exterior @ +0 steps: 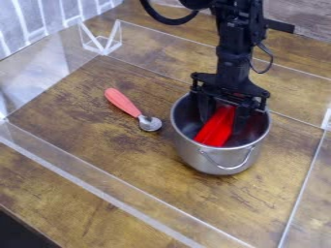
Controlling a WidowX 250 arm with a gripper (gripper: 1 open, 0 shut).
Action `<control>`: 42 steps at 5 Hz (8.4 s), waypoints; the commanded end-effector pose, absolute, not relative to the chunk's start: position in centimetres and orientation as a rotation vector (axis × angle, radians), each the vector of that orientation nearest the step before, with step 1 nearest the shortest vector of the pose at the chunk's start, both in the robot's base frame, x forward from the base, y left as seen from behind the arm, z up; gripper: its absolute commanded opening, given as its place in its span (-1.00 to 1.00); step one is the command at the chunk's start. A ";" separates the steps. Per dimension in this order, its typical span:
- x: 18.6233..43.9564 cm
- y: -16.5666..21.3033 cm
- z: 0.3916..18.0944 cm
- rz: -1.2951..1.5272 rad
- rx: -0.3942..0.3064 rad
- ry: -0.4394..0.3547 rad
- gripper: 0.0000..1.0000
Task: Remove the red object from the silver pot and put it on the table
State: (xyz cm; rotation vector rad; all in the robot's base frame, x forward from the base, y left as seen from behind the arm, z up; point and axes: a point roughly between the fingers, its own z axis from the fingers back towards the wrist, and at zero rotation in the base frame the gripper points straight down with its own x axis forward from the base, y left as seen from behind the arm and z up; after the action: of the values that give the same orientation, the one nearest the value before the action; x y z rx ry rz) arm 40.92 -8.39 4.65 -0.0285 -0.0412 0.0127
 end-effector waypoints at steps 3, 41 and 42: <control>41.5 -8.2 5.4 0.028 -0.045 -0.069 -1.00; 33.3 0.2 13.3 0.048 -0.057 -0.248 -1.00; 33.0 0.6 12.3 0.053 -0.042 -0.240 -1.00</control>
State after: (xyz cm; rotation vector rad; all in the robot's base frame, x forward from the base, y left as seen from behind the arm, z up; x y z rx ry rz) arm 32.72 0.10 9.86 -0.0473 -0.1588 0.0436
